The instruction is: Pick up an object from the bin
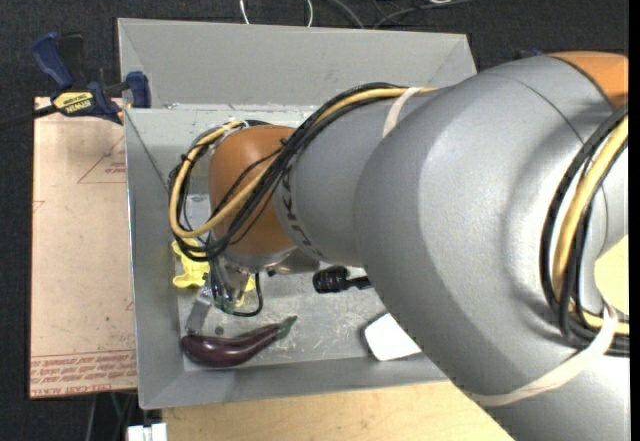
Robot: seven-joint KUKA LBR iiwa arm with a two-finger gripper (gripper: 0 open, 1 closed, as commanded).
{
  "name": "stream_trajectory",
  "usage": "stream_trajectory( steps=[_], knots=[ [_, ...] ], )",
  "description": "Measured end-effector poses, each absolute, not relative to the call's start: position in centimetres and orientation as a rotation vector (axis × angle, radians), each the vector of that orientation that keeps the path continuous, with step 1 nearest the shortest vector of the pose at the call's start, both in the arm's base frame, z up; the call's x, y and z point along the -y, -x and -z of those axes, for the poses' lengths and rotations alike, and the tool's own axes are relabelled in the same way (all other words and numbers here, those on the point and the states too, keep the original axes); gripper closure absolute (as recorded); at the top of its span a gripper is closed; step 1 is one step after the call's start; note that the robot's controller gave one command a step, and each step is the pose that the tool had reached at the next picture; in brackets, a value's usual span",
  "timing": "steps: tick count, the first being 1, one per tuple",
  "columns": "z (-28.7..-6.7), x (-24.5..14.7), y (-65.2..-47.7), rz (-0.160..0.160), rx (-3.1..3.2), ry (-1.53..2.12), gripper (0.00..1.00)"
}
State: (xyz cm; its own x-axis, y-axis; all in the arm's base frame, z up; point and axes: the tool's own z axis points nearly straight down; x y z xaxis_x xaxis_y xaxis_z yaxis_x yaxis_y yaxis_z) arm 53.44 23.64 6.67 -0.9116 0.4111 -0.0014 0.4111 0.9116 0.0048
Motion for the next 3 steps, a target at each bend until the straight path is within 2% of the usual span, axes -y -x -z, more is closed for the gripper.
stream_trajectory(
  steps=[1,3],
  knots=[
    [-7.05,-25.29,-53.18,-0.015,-3.07,-0.631,1.0],
    [-7.15,-25.3,-53.2,-0.017,-3.07,-0.631,1.0]
  ],
)
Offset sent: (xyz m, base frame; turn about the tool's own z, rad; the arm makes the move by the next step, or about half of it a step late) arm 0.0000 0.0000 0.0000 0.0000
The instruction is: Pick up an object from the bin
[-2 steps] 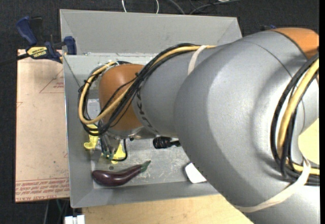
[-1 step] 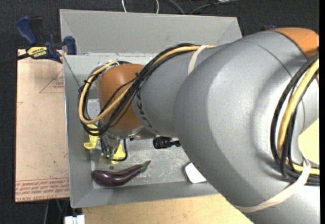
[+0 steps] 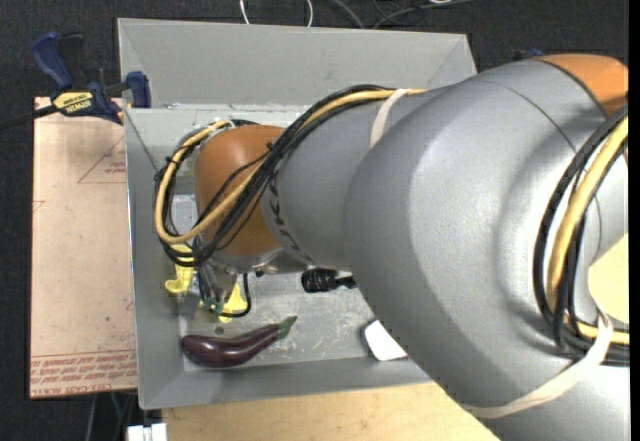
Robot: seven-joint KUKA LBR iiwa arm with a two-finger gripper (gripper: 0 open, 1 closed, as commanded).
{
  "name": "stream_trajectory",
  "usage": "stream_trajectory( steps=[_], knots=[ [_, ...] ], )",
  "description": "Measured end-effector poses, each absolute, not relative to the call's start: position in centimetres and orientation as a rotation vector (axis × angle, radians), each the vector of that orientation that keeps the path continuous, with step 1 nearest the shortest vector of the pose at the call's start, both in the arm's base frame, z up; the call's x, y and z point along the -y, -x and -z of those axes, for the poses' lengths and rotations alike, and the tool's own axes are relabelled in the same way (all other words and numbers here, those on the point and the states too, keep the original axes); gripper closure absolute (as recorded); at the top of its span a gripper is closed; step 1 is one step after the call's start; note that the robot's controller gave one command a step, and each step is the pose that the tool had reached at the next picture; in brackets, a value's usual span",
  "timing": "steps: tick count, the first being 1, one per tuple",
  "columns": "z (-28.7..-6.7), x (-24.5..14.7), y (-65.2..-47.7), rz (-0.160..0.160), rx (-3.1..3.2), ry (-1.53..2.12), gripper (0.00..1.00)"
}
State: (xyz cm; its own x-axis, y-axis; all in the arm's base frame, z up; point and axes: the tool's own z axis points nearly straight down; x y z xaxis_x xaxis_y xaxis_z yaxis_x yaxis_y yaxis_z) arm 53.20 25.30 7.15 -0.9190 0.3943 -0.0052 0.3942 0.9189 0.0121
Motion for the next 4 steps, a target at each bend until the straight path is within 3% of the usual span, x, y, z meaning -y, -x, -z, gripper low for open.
stream_trajectory(
  steps=[1,4],
  knots=[
    [-7.5,-25.3,-53.2,-0.017,-3.071,-0.631,1.0],
    [-16.8,-25.3,-53.0,-0.014,-3.076,-0.627,1.0]
  ],
)
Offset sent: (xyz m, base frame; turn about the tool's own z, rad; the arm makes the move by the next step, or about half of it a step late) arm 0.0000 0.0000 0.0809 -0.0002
